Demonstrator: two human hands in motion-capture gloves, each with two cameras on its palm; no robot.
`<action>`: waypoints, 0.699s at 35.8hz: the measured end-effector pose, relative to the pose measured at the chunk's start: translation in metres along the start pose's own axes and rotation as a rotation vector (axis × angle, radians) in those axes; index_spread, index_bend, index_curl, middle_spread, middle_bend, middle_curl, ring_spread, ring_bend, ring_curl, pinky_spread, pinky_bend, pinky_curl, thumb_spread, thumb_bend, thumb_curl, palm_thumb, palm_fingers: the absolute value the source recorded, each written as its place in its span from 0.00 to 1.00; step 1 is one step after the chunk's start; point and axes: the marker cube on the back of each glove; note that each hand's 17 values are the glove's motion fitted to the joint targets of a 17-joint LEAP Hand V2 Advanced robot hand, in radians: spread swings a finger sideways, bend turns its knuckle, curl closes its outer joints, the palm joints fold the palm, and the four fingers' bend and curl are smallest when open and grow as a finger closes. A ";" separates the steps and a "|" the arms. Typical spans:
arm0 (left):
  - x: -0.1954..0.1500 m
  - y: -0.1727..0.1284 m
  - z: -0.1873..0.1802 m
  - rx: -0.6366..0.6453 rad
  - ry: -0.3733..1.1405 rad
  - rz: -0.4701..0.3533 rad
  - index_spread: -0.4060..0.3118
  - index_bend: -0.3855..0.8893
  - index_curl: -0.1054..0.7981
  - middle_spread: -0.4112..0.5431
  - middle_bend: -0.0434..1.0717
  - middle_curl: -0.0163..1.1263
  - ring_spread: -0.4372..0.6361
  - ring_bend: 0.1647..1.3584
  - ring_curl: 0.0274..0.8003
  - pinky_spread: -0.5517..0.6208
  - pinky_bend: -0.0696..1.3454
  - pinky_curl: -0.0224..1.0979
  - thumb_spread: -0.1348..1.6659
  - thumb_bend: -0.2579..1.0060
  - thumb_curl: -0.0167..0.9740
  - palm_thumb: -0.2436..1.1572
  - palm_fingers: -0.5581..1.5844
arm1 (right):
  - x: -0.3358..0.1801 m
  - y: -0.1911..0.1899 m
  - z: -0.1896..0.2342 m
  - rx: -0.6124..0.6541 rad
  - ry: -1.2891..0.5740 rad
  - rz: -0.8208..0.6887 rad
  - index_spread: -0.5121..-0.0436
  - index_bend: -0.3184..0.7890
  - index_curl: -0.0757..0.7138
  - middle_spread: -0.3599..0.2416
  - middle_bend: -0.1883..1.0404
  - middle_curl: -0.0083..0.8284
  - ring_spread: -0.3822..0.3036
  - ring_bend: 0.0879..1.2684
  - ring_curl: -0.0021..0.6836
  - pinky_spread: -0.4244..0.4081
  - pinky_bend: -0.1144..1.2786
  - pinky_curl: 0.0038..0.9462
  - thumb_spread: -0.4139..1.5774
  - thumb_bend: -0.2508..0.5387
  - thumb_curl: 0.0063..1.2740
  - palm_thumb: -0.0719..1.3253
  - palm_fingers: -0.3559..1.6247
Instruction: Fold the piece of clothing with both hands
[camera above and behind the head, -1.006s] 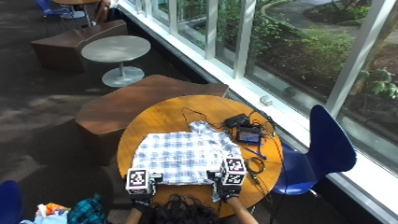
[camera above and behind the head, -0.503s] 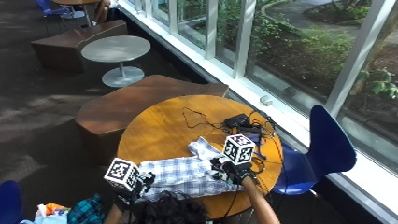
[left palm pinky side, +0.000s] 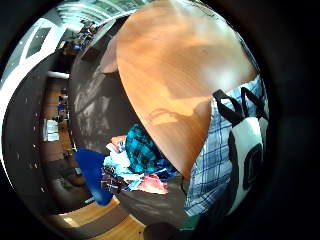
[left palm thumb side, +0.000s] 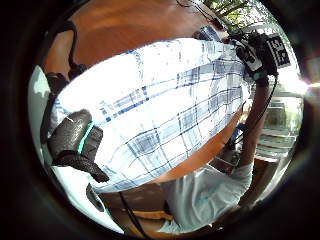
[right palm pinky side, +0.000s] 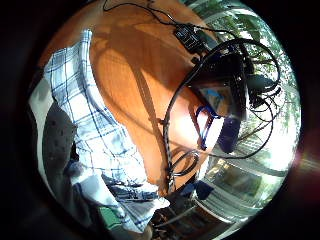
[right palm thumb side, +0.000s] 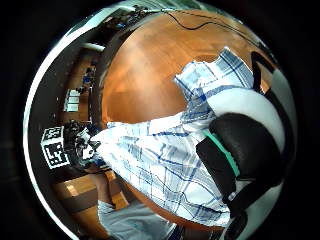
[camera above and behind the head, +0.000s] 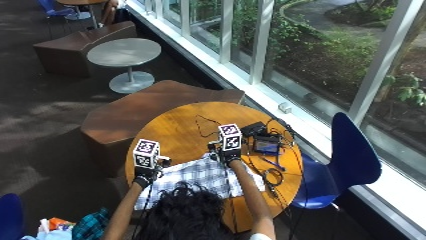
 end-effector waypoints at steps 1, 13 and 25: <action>0.000 -0.004 0.004 0.001 0.000 0.000 0.09 0.47 0.56 0.02 0.75 0.54 0.05 0.73 0.67 0.14 0.58 0.47 0.77 0.24 0.32 0.60 0.91 | 0.000 -0.003 0.000 0.048 0.010 -0.008 0.47 0.59 0.57 0.25 0.80 0.73 0.26 0.72 0.81 0.20 0.62 0.52 0.86 0.34 0.22 0.53 0.91; 0.002 -0.021 0.026 -0.022 0.020 -0.034 0.08 0.50 0.63 0.03 0.80 0.57 0.06 0.76 0.70 0.14 0.61 0.50 0.77 0.21 0.31 0.61 0.89 | -0.004 -0.001 0.011 0.098 0.030 0.041 0.53 0.74 0.70 0.28 0.88 0.81 0.28 0.77 0.87 0.23 0.66 0.57 0.88 0.32 0.21 0.53 0.88; 0.004 0.025 -0.004 0.211 -0.179 -0.145 0.23 0.30 0.57 0.09 0.70 0.54 0.09 0.70 0.66 0.24 0.51 0.49 0.75 0.17 0.31 0.59 0.58 | 0.044 0.064 -0.002 0.402 -0.082 0.254 0.53 0.61 0.70 0.31 0.69 0.71 0.30 0.62 0.80 0.30 0.57 0.53 0.86 0.30 0.23 0.56 0.57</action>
